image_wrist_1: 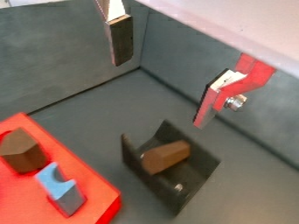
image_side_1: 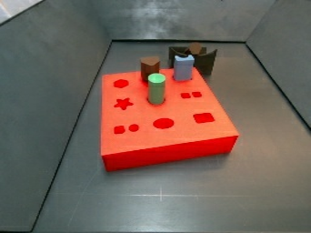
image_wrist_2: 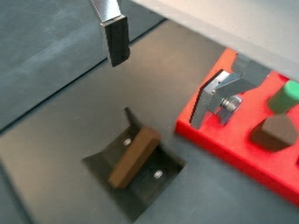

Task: Pick up the hexagon object. Move up. Place the hexagon object on the fixture. Regrasp the hexagon object. Move to above the board. Insert the hexagon object.
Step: Regrasp the hexagon object.

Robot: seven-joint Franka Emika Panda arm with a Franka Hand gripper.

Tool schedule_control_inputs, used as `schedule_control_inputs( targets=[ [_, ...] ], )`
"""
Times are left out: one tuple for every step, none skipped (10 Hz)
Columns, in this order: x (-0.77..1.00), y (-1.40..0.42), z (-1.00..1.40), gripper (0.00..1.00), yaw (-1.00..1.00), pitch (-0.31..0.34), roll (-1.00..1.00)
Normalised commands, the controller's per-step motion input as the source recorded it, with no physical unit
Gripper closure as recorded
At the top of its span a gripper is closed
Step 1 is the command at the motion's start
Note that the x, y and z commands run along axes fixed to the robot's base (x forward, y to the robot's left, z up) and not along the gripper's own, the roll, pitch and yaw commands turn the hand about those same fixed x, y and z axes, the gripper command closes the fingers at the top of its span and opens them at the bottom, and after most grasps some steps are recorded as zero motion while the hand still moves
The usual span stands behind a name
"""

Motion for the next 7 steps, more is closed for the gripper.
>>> schedule_control_inputs(
  targets=[
    [0.03,-0.02,-0.01,0.00,0.04,0.041,1.00],
    [0.04,-0.02,-0.02,0.00,0.04,0.048,1.00],
    [0.06,-0.03,-0.02,0.00,0.05,0.057,1.00],
    [0.07,-0.03,-0.02,0.00,0.05,0.069,1.00],
    [0.09,-0.03,-0.02,0.00,0.06,0.088,1.00],
    [0.10,-0.04,-0.03,0.00,0.07,0.107,1.00],
    [0.11,-0.04,-0.03,0.00,0.08,0.131,1.00]
  ],
)
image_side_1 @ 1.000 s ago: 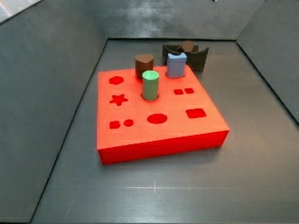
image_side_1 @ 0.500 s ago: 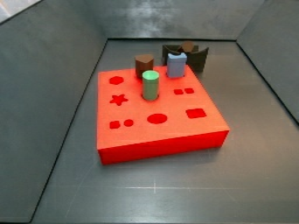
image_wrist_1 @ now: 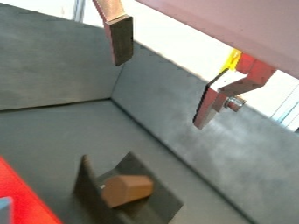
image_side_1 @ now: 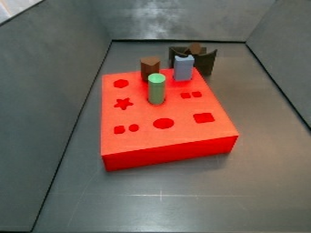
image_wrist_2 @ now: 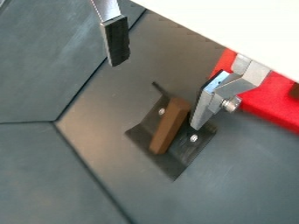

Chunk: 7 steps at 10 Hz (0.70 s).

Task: Pick up the hexagon object. Move up. Place the hexagon object on the fixture. Regrasp the hexagon object. Move to above the board. Insert the hexagon object.
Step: Regrasp the hexagon object.

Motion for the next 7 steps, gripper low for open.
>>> schedule_control_inputs(
  targets=[
    [0.12,-0.04,-0.02,0.00,0.10,0.153,1.00],
    [0.12,-0.05,-0.03,0.00,0.13,0.185,1.00],
    [0.13,-0.05,-0.03,0.00,0.17,0.210,1.00],
    [0.15,-0.05,-0.03,0.00,0.20,0.208,0.88],
    [0.16,-0.05,-0.03,0.00,0.22,0.175,0.65],
    [0.18,-0.05,-0.03,0.00,0.23,0.146,0.48],
    [0.20,-0.05,-0.02,0.00,0.24,0.117,0.32]
  ],
)
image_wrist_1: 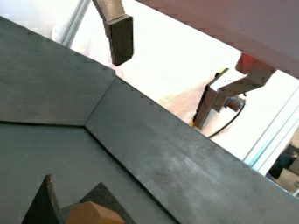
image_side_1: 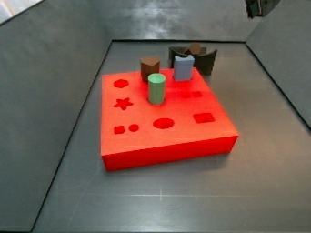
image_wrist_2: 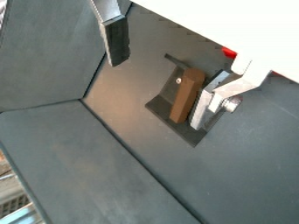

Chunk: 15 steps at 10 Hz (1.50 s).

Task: Pick up the hexagon object. Move up. Place the hexagon object on the fixture. Regrasp the hexagon object. Move to above the board. Insert the hexagon object.
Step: Regrasp the hexagon object.

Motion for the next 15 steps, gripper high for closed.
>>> schedule_control_inputs(
  targets=[
    [0.20,-0.04,-0.02,0.00,0.23,0.074,0.21],
    [0.18,-0.05,-0.02,0.00,0.22,0.046,0.19],
    [0.17,-0.05,-0.02,0.00,0.21,0.035,0.18],
    [0.06,0.07,-1.00,0.00,0.21,-0.038,0.15],
    [0.06,0.07,-1.00,0.00,0.18,-0.054,0.15],
    [0.07,0.06,-1.00,0.00,0.14,-0.071,0.14],
    [0.07,0.05,-1.00,0.00,0.12,-0.080,0.13],
    [0.08,0.05,-1.00,0.00,0.08,-0.089,0.10],
    [0.09,0.04,-1.00,0.00,0.06,-0.093,0.09],
    [0.10,0.04,-1.00,0.00,0.03,-0.085,0.07],
    [0.11,0.04,-1.00,0.00,0.01,-0.075,0.06],
    [0.11,0.03,-1.00,0.00,-0.01,-0.055,0.07],
    [0.12,0.02,-1.00,0.00,-0.01,-0.047,0.06],
    [0.13,0.02,-1.00,0.00,-0.01,-0.026,0.05],
    [0.12,0.01,-0.88,0.00,-0.01,-0.008,0.05]
  ],
)
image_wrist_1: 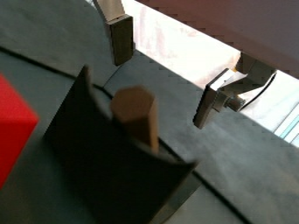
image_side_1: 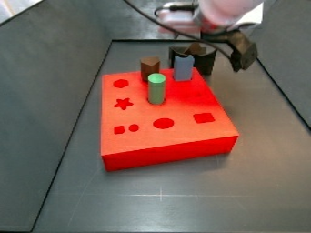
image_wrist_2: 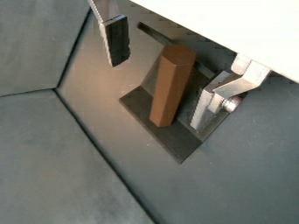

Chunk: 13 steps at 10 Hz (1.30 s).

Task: Pick up the hexagon object. Move up. Place the hexagon object on the fixture. Regrasp the hexagon object. Move to above the board. Insert the hexagon object.
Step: Regrasp the hexagon object, then move to above the board.

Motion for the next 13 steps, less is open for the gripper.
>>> schedule_control_inputs(
  targets=[
    [0.10,0.01,-0.74,0.00,0.00,-0.001,0.05],
    [0.09,0.00,-0.61,0.00,0.01,0.004,0.05],
    [0.08,0.00,-0.48,0.00,0.02,0.005,0.05],
    [0.08,0.00,-0.35,0.00,0.03,0.004,0.05],
    [0.06,-0.01,-0.24,0.00,0.04,0.016,0.05],
    [0.02,-0.03,-0.18,0.00,0.04,0.009,0.05],
    [0.02,-0.04,-0.18,0.00,0.04,0.008,0.05],
    [0.02,-0.04,-0.18,0.00,0.04,0.007,0.05],
    [0.00,0.00,0.00,1.00,0.00,0.000,0.00],
    [0.12,0.10,1.00,1.00,-0.13,0.150,0.05],
    [0.11,0.09,1.00,1.00,-0.12,0.156,0.04],
    [0.10,0.09,1.00,1.00,-0.07,0.177,0.01],
    [0.10,0.08,1.00,1.00,-0.02,0.189,-0.01]
  ],
)
